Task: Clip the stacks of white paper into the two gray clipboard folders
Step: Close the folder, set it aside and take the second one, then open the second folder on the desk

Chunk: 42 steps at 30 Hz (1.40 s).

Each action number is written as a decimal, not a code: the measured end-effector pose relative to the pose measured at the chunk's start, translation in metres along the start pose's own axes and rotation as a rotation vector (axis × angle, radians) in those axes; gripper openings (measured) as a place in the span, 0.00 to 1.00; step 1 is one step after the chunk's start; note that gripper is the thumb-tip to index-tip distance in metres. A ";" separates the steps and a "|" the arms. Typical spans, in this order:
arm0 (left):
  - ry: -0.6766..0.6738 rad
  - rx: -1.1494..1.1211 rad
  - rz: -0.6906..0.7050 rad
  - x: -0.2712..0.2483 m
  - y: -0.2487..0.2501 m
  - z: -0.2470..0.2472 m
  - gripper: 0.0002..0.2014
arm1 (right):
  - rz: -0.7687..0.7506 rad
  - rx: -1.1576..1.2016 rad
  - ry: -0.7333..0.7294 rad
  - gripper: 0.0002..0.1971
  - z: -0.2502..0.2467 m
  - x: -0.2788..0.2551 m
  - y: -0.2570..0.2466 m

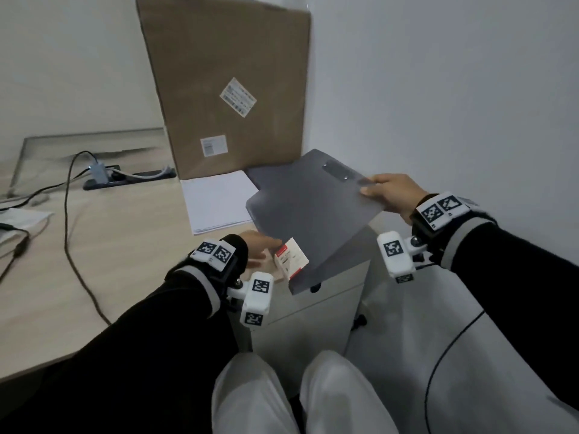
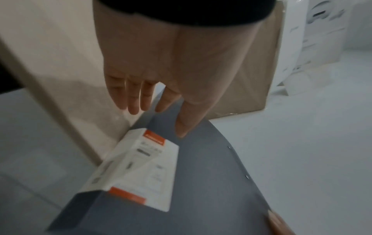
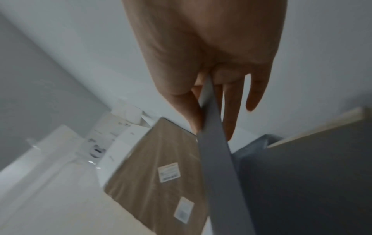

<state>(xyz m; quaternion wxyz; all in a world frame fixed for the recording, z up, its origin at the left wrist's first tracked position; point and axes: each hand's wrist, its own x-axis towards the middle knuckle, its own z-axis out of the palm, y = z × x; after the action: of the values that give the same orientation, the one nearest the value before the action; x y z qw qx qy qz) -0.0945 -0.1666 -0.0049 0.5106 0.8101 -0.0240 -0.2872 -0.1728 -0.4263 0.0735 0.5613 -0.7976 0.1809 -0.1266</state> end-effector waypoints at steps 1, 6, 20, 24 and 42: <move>0.004 -0.037 0.045 -0.005 0.009 -0.004 0.17 | -0.014 0.037 -0.054 0.10 0.003 -0.005 -0.012; -0.048 -0.325 0.201 -0.045 0.063 -0.022 0.25 | -0.060 0.218 -0.341 0.10 0.038 -0.031 -0.059; -0.019 -0.430 0.192 -0.087 0.047 -0.125 0.13 | -0.181 -0.218 -0.694 0.24 0.165 -0.045 -0.083; 0.035 -0.410 0.158 -0.092 0.006 -0.157 0.15 | -0.237 -0.677 -0.665 0.31 0.182 -0.020 -0.052; 0.224 0.337 -0.335 -0.079 -0.117 -0.156 0.12 | -0.097 -1.071 -0.650 0.45 0.168 -0.028 0.036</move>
<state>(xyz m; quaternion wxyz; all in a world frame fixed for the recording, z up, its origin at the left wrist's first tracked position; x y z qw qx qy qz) -0.1139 0.0428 -0.0198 0.3134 0.9030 0.1198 -0.2683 -0.1348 -0.2824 -0.0167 0.1038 -0.9732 0.0027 0.2052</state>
